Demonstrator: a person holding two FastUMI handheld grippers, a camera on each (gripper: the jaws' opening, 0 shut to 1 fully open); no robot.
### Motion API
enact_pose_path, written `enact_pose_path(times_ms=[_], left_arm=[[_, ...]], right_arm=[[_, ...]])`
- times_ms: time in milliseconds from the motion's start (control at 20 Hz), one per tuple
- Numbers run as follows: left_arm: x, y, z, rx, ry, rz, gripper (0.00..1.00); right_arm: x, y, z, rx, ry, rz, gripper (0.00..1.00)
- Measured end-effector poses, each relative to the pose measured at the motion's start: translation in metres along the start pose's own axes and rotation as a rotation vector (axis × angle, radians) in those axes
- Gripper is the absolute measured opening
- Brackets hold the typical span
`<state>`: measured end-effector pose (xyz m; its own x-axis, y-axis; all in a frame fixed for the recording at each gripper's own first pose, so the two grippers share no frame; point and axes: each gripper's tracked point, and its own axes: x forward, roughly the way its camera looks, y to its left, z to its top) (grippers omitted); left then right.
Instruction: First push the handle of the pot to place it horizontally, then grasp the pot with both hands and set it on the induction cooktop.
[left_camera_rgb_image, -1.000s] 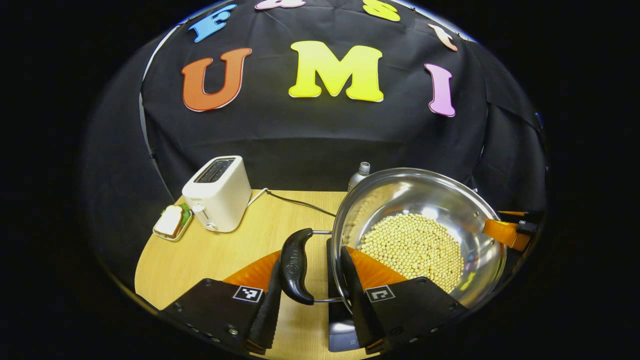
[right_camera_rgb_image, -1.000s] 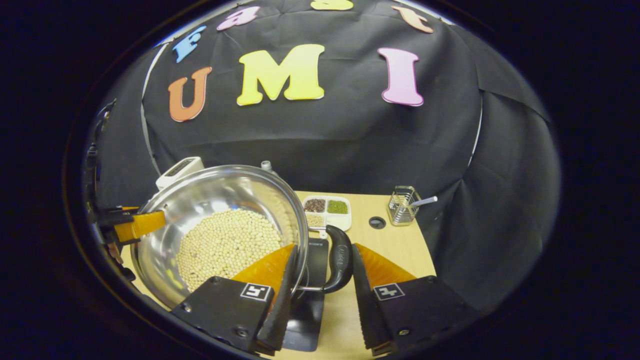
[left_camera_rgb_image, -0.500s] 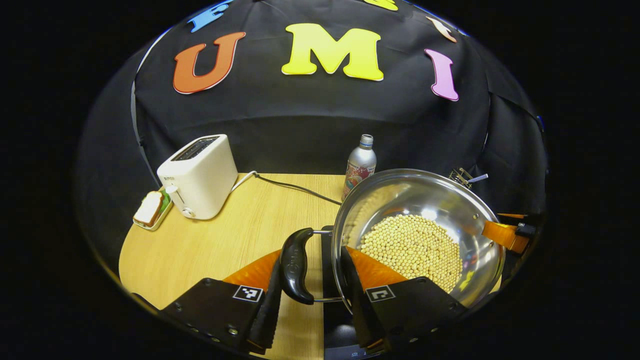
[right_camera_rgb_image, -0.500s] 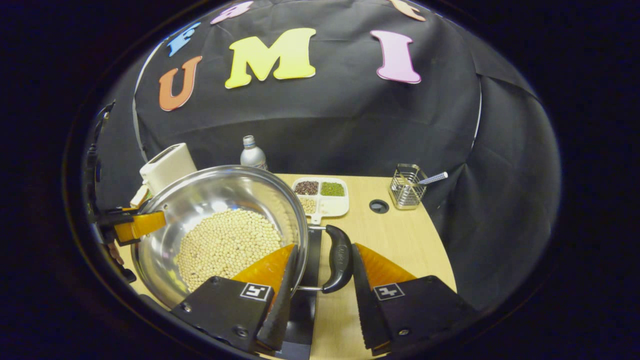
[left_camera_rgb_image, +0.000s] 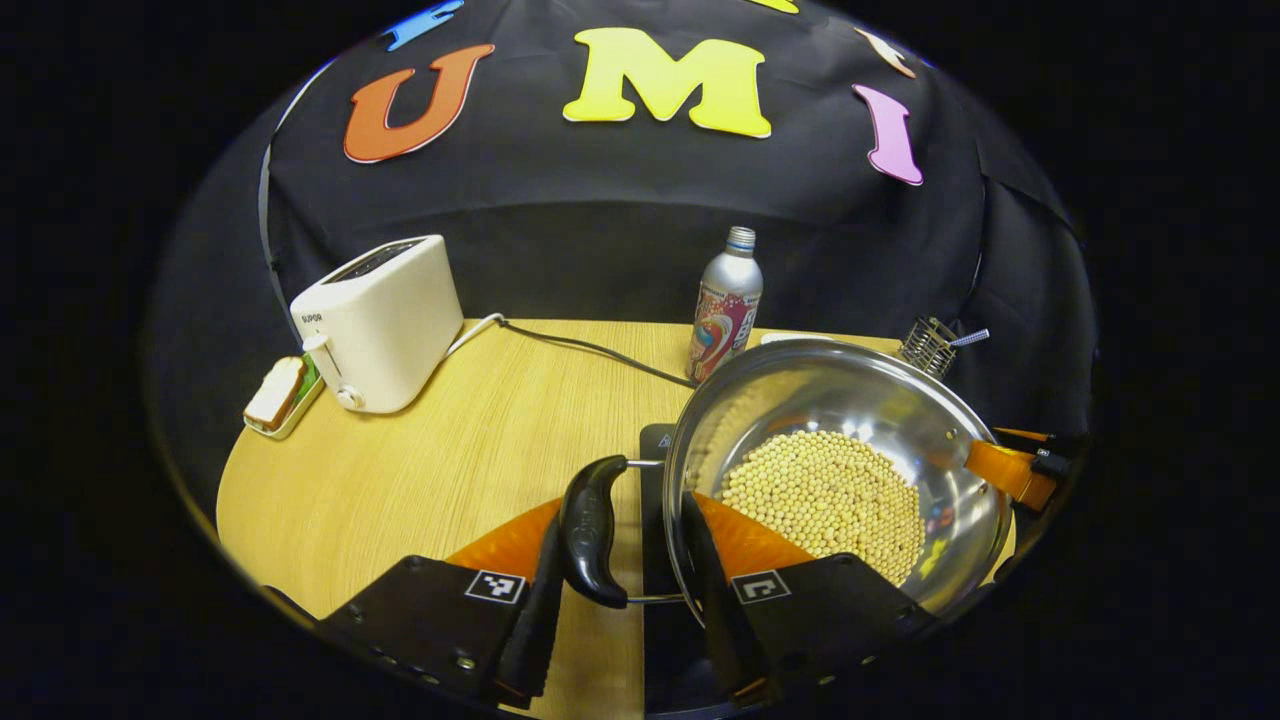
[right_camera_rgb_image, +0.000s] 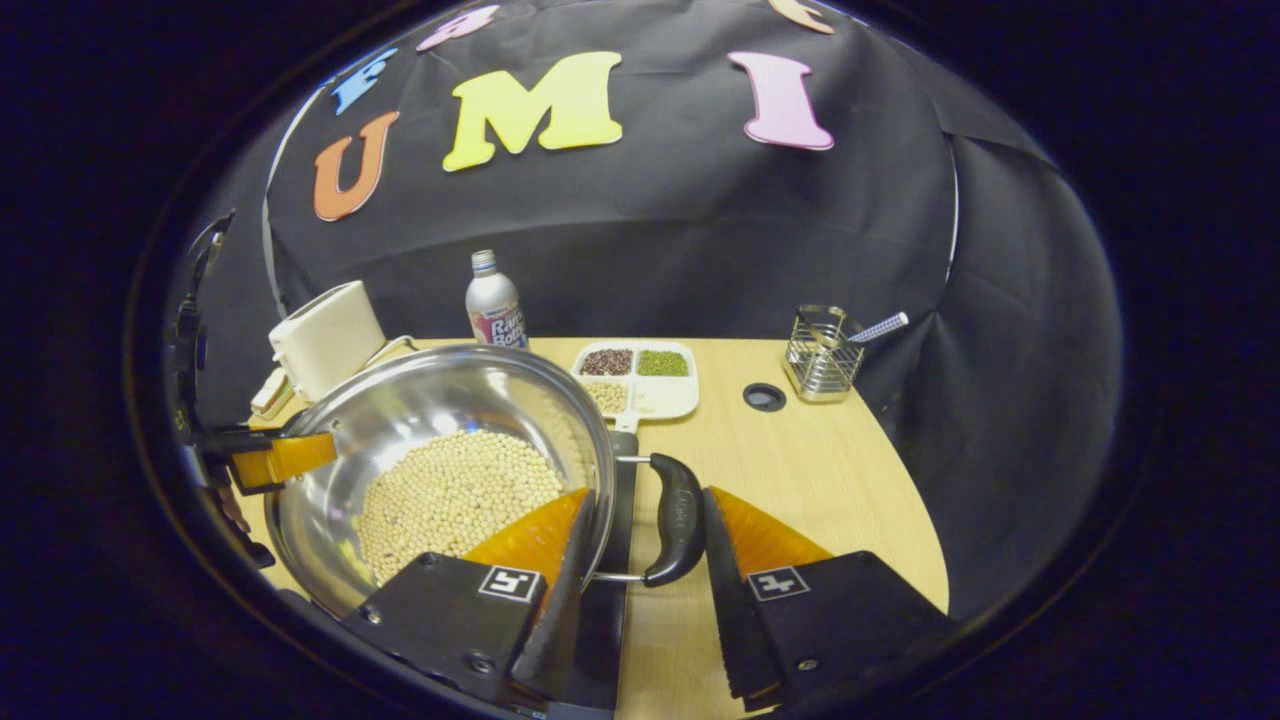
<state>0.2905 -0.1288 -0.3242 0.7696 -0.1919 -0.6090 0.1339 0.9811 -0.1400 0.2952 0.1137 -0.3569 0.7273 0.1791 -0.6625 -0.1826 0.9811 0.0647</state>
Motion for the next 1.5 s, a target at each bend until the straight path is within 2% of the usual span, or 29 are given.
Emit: enact_pose_path(times_ms=[50, 150, 300, 350, 450, 550, 600, 650, 900, 1000, 1150, 1250, 1500], left_arm=[[-0.001, 0.000, 0.000, 0.003, -0.002, -0.002, 0.59], [0.000, 0.000, 0.002, 0.013, -0.013, -0.006, 0.63], [0.000, 0.002, 0.002, 0.024, -0.006, -0.012, 0.64], [0.000, 0.003, 0.002, 0.028, -0.007, -0.009, 0.59], [-0.004, 0.011, 0.004, 0.046, -0.025, 0.025, 0.83], [-0.015, 0.007, 0.004, 0.061, -0.042, 0.014, 0.96], [-0.025, 0.005, 0.005, 0.052, -0.054, 0.010, 0.96], [-0.035, 0.005, 0.009, 0.044, -0.077, 0.013, 0.96], [-0.103, -0.001, 0.028, 0.040, -0.209, 0.042, 0.96], [-0.134, -0.008, 0.032, 0.038, -0.262, 0.043, 0.96], [-0.178, -0.024, 0.032, 0.034, -0.316, 0.003, 0.96], [-0.209, -0.025, 0.037, 0.044, -0.363, 0.017, 0.96], [-0.282, -0.031, 0.044, 0.051, -0.456, 0.026, 0.96]], right_arm=[[0.000, 0.000, 0.000, 0.017, -0.010, 0.002, 0.63], [0.001, 0.001, 0.000, 0.021, -0.018, 0.003, 0.63], [-0.001, -0.002, 0.001, 0.044, -0.033, -0.018, 0.65], [-0.001, -0.004, 0.004, 0.041, -0.049, -0.031, 0.67], [-0.008, -0.006, 0.004, 0.023, -0.072, -0.049, 0.71], [-0.017, -0.005, 0.007, 0.036, -0.093, -0.041, 0.82], [-0.024, -0.004, 0.007, 0.045, -0.104, -0.036, 0.80], [-0.031, -0.005, 0.008, 0.049, -0.114, -0.040, 0.82], [-0.082, -0.006, 0.020, 0.032, -0.217, -0.039, 0.80], [-0.108, -0.007, 0.025, 0.024, -0.265, -0.042, 0.82], [-0.146, -0.007, 0.030, 0.020, -0.313, -0.047, 0.82], [-0.171, -0.009, 0.031, 0.014, -0.349, -0.054, 1.00], [-0.249, -0.012, 0.036, -0.014, -0.448, -0.081, 0.99]])
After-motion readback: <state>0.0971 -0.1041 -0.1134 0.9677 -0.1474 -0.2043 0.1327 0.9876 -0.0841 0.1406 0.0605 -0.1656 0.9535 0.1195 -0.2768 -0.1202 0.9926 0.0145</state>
